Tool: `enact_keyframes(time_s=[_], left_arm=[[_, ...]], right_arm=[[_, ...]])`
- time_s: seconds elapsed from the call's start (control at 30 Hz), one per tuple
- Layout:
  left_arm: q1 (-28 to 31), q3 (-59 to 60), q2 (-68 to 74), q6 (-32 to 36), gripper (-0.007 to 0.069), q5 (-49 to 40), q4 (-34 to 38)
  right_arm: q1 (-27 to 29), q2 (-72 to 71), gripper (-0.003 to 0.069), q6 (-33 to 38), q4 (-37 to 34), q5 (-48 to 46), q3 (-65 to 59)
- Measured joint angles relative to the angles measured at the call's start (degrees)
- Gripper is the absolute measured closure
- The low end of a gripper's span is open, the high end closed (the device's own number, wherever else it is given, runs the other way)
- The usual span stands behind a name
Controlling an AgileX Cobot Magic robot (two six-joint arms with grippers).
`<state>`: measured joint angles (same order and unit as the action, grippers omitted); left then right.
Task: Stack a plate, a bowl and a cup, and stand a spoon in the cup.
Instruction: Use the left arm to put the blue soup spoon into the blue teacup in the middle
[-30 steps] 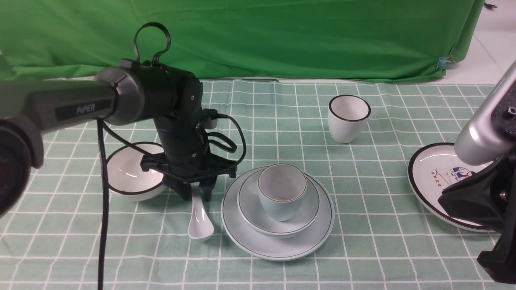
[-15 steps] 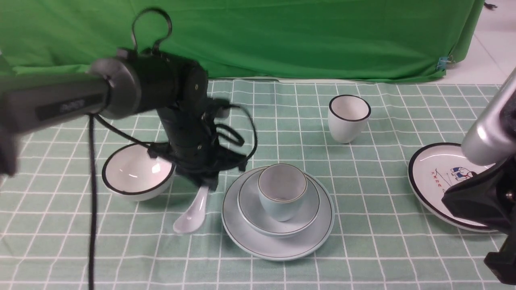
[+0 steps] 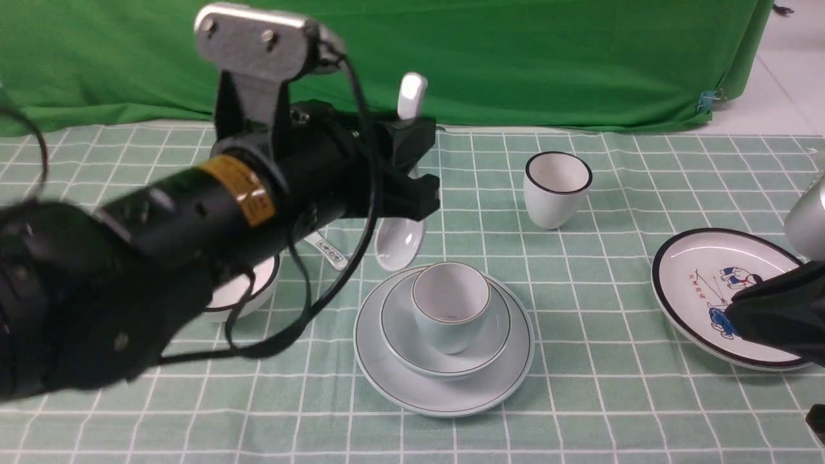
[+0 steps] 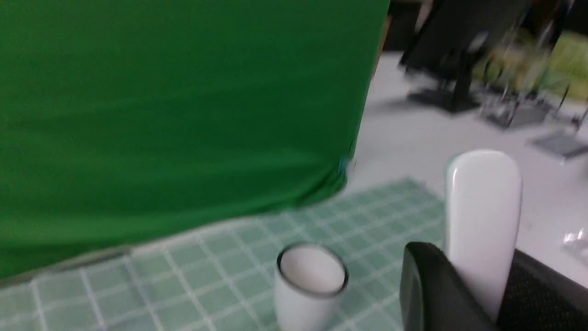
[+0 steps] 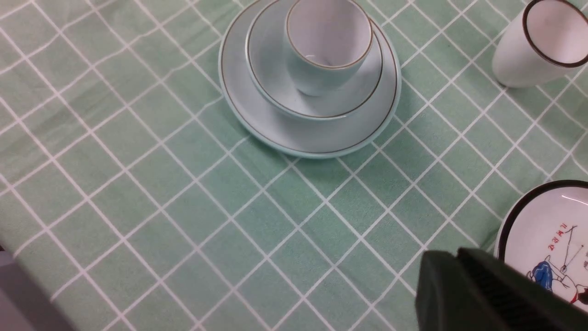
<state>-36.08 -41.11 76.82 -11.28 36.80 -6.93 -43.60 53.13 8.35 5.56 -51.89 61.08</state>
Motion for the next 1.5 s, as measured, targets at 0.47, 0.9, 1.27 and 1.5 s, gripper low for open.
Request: enact_keyframes(time_s=[0.47,0.9,1.27,1.5], left_arm=[[-0.1,1.9,17.6,-3.7,0.0514,23.0,-9.4],[1.4,0.3,27.0,-3.5,0.0514,27.8,-5.0],[1.4,-0.1,31.8,-3.5,0.0514,26.9,-4.7],[1.4,-0.1,33.1,-3.5,0.0424,26.8,-5.8]], right_arm=[[0.0,0.0,0.0589,-0.1,0.0,0.1,-0.1],[0.0,0.0,0.0589,-0.1,0.0,0.1,-0.1],[0.0,0.0,0.0589,-0.1,0.0,-0.1,-0.1],[0.0,0.0,0.0589,-0.1,0.0,-0.1,-0.1]])
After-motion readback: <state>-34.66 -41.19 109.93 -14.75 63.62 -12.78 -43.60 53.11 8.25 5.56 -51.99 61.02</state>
